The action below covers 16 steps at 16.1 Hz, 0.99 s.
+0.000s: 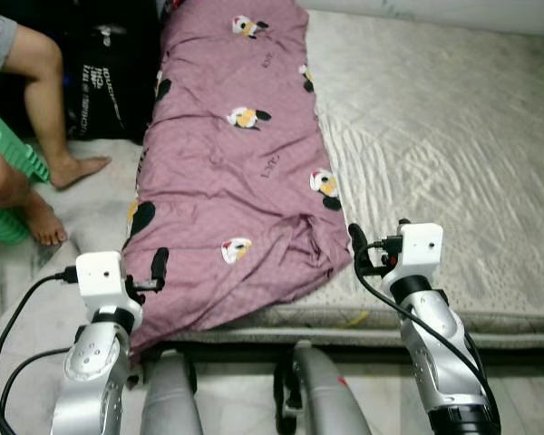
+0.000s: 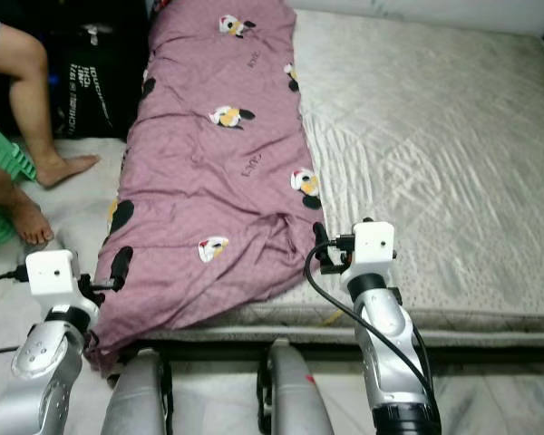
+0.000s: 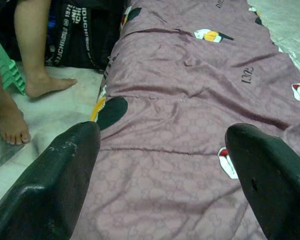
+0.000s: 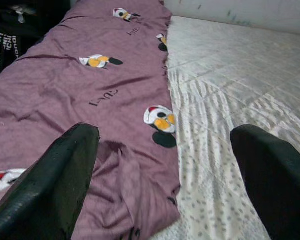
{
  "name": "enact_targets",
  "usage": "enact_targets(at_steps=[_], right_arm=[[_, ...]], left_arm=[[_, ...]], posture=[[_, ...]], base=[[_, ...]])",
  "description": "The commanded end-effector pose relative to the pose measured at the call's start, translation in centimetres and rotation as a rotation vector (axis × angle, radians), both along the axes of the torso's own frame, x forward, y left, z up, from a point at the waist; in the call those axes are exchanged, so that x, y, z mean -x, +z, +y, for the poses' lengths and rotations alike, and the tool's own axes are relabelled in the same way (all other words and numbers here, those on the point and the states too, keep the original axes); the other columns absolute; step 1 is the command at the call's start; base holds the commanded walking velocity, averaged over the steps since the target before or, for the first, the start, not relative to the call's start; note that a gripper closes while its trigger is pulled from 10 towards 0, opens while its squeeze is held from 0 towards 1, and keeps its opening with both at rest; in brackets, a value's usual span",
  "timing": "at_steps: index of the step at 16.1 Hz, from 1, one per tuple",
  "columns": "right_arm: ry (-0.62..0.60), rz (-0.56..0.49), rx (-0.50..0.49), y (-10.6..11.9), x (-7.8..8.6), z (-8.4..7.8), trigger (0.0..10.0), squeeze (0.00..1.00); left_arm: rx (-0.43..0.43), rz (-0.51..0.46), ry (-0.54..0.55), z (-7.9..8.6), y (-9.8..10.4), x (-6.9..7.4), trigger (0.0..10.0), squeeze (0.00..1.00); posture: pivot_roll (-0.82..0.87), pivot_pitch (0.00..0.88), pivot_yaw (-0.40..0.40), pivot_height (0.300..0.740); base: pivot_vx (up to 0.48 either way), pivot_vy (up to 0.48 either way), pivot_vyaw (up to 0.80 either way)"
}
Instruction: Clean up the room
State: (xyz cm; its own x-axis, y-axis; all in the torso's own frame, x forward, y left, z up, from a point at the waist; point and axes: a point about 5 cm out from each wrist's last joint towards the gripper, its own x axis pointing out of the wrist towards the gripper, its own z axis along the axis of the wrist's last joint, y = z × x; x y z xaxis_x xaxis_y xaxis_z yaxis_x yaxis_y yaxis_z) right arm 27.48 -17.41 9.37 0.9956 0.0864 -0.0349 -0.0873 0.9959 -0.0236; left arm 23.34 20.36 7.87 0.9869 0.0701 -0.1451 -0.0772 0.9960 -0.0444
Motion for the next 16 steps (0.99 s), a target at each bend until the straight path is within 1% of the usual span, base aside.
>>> enact_targets(at_steps=[1,2,7,16], right_arm=[[-0.015,0.008,0.007,-0.20,0.08,-0.42,10.0,0.00],[-0.017,0.006,0.005,-0.17,0.12,-0.45,10.0,0.00],[-0.022,0.011,0.000,-0.21,0.11,-0.54,10.0,0.00],[-0.011,0.014,-0.001,-0.31,0.20,-0.49,10.0,0.00]], left_arm=[[0.001,0.012,0.004,0.16,-0.20,0.07,10.0,0.00],[0.003,0.010,0.012,0.26,-0.18,0.09,10.0,0.00],[-0.002,0.005,0.010,0.31,-0.11,-0.05,10.0,0.00],[-0.007,0.003,0.017,0.27,-0.07,0.07,10.0,0.00]], posture=[[0.00,0.165,-0.074,0.649],[0.00,0.165,-0.074,0.649],[0.00,0.167,-0.075,0.649],[0.00,0.175,-0.078,0.649]], base=[[0.000,0.000,0.00],[0.000,0.000,0.00],[0.000,0.000,-0.80],[0.000,0.000,0.00]])
